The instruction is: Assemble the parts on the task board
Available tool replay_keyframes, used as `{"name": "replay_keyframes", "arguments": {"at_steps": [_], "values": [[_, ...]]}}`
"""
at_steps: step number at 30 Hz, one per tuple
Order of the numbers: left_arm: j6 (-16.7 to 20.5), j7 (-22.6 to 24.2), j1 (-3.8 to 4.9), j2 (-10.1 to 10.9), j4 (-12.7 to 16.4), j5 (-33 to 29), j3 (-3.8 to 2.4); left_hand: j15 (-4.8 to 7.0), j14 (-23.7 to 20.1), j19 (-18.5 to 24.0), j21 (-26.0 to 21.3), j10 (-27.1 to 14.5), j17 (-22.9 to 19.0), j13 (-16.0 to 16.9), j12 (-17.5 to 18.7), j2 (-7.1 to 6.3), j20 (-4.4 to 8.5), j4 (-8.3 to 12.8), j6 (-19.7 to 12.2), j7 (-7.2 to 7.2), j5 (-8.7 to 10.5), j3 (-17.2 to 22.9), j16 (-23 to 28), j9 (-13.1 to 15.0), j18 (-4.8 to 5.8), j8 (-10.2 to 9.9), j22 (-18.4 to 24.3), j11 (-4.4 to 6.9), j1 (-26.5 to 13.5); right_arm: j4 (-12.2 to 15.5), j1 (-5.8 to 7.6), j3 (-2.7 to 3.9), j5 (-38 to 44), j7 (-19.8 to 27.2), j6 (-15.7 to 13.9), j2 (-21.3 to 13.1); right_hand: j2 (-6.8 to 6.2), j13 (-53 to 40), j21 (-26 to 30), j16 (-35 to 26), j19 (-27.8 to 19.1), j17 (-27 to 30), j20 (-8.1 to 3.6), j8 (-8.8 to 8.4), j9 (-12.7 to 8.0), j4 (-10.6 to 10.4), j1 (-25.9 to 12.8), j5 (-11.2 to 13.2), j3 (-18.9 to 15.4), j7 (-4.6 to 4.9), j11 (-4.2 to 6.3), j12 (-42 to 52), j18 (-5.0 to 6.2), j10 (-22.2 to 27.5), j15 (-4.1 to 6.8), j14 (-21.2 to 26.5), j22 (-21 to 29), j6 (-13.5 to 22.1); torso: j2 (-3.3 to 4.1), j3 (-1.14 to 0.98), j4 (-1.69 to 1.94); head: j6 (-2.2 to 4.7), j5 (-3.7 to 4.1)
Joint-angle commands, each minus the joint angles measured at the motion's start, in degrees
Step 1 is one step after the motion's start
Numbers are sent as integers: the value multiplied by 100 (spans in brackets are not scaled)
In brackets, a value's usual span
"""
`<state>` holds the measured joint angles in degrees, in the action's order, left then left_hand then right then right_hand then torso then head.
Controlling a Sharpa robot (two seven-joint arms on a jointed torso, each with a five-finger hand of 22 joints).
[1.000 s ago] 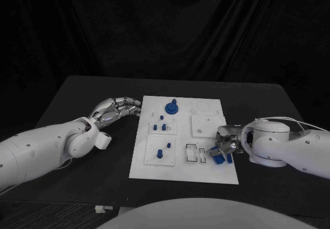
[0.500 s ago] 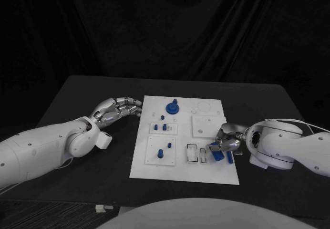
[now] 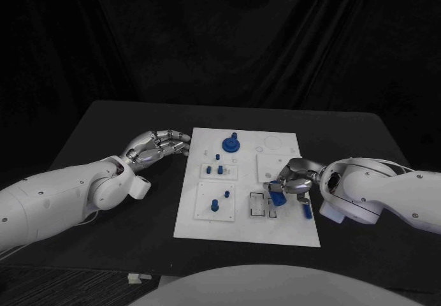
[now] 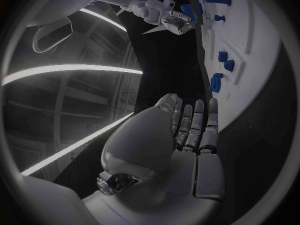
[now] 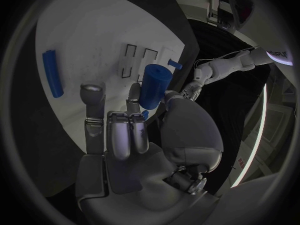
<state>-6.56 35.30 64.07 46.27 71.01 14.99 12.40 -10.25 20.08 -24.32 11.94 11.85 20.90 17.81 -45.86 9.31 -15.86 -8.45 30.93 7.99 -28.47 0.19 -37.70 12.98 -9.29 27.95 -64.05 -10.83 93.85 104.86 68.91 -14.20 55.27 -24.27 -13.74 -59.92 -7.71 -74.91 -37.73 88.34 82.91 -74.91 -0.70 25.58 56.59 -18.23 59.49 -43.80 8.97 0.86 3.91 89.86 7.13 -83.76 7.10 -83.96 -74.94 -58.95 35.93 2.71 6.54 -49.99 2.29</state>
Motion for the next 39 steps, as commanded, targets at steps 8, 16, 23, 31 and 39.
{"name": "replay_keyframes", "arguments": {"at_steps": [8,16,23,31,39], "values": [[-79,46,-7,-25,11,-39,-6,-20,-2,49,20,8,-5,-8,25,23,-8,12,9,19,-21,34,34,-8,-27,-38,-6,-30,-23,-61,-149,-1,-43,-50,-333,206,178,-1509,225,-79,-41,-1110,65,-141,30,483,-71,888,493,-3,-72,14,73,-624,-69,-520,-425,392,9,4,-8,-1,8],[-88,50,-7,-26,1,-39,-6,-23,2,52,24,12,-6,-12,28,24,-9,14,11,22,-28,54,33,-9,-25,-37,-13,-31,-27,-144,-240,-1,-17,-216,-143,332,218,-1509,361,-114,-48,-1055,105,-227,-17,391,-173,1320,363,56,-125,14,89,-624,-111,-509,-398,497,0,4,0,-1,6],[-99,52,-7,-29,-9,-39,-6,-25,4,53,25,13,-6,-14,31,27,-10,14,10,23,-31,63,33,-10,-24,-37,-16,-32,-29,-205,-278,-1,-13,-307,32,431,252,-1509,370,-96,-34,-1082,122,-275,-57,346,-220,1570,279,84,-147,14,90,-624,-130,-516,-398,547,-3,1,-9,-1,0],[-113,44,-8,-35,-20,-39,-6,-25,4,53,25,13,-6,-14,31,27,-10,14,10,23,-31,63,33,-10,-24,-37,-16,-32,-29,-220,-295,-1,126,-432,273,489,306,-1509,409,-138,0,-1008,138,-334,-145,222,-404,2288,46,104,-165,14,95,-624,-145,-504,-397,563,-9,2,-15,-1,-30],[-130,34,-10,-39,-40,-39,-6,-27,3,55,26,13,-6,-16,33,28,-10,14,9,24,-34,72,34,-11,-23,-38,-18,-34,-32,-217,-300,-1,166,-481,399,512,354,-1509,445,-145,23,-989,137,-335,-217,191,-624,3176,-303,97,-161,14,96,-624,-142,-502,-402,520,-5,6,1,-1,-41]]}}
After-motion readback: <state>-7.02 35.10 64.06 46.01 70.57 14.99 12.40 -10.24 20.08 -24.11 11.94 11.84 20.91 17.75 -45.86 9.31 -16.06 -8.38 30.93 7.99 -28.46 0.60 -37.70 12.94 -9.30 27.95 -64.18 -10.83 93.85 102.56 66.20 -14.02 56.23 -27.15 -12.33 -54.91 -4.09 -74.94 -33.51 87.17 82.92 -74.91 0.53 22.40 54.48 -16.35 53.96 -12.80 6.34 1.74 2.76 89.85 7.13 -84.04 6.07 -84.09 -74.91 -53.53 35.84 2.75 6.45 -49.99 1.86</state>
